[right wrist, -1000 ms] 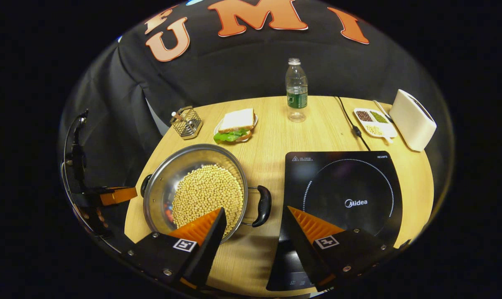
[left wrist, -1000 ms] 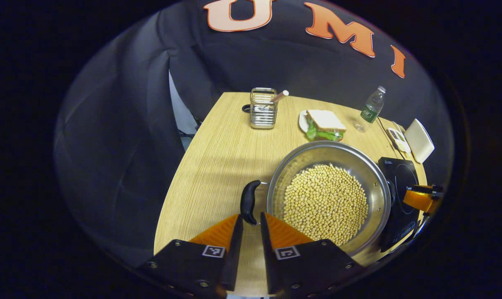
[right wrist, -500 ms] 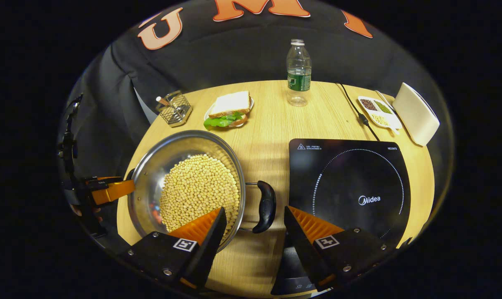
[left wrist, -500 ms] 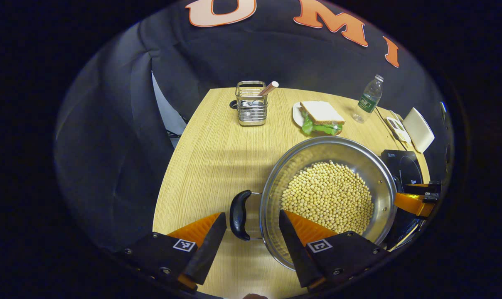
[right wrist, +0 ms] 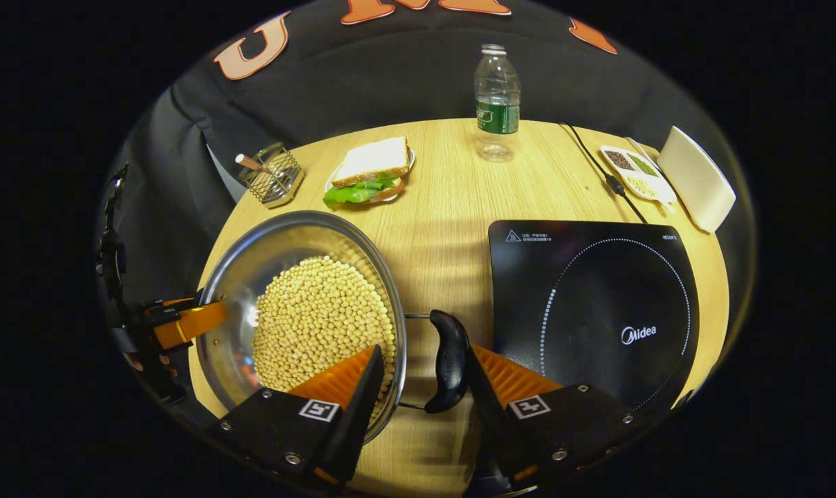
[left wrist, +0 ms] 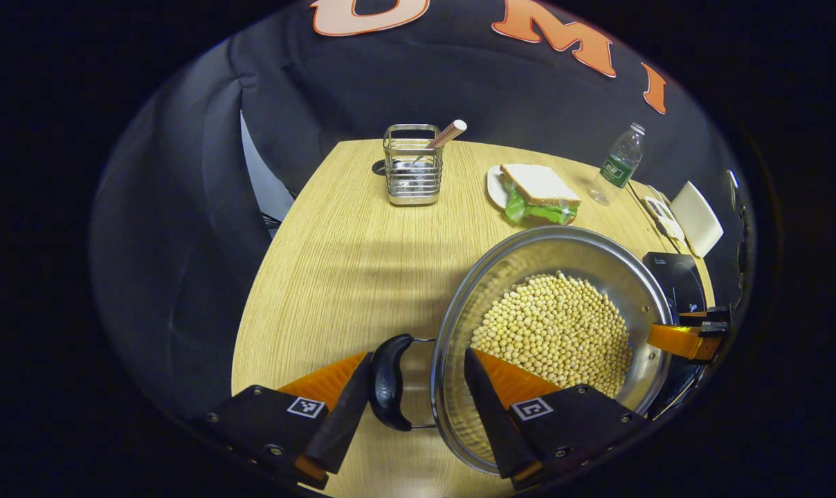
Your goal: First push the handle of the pot to place it horizontally, then grasp the pot with both hands and set it on the induction cooktop.
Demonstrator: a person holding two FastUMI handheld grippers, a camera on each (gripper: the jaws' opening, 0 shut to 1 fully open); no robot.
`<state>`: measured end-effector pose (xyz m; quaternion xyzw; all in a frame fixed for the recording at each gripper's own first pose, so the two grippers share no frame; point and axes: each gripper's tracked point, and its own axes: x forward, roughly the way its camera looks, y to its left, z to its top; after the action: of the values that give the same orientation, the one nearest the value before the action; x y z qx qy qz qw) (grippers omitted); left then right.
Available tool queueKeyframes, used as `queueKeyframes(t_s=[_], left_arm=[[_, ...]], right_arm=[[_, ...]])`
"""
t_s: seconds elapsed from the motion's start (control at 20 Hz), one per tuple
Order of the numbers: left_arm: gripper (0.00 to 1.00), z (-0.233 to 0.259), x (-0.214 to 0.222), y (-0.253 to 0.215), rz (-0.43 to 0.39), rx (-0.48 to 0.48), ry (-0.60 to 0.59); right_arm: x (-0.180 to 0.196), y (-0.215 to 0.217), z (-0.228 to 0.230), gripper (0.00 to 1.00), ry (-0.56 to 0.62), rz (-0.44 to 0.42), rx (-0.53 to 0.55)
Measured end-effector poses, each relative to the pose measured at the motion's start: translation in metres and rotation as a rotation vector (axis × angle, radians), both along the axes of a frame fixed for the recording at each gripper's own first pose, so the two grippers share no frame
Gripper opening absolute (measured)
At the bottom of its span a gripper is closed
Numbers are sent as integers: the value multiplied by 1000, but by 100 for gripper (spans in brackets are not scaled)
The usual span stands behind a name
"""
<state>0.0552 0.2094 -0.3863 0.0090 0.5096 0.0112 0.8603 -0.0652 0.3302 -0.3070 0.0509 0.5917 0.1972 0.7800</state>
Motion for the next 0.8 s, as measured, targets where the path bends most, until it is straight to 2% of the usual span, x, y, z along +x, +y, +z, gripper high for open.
queueKeyframes(t_s=[0.05,0.1,0.15,0.2,0.55,0.65,0.8], left_arm=[[82,-3,1,4,15,3,-2],[82,-6,2,6,27,2,-8],[82,-7,4,8,37,-4,-21],[83,-9,4,9,44,-11,-26],[84,-18,4,4,39,-9,-17],[73,-21,6,3,26,10,-16],[73,-20,8,4,19,14,-23]], right_arm=[[0,0,-4,71,6,0,-8],[-2,1,-7,63,12,-6,-5],[-3,2,-9,63,19,-13,-5],[-1,1,-8,67,16,-25,-2],[-1,2,-13,64,6,-32,-14],[-2,3,-14,64,14,-37,-18],[-4,3,-15,64,19,-38,-20]])
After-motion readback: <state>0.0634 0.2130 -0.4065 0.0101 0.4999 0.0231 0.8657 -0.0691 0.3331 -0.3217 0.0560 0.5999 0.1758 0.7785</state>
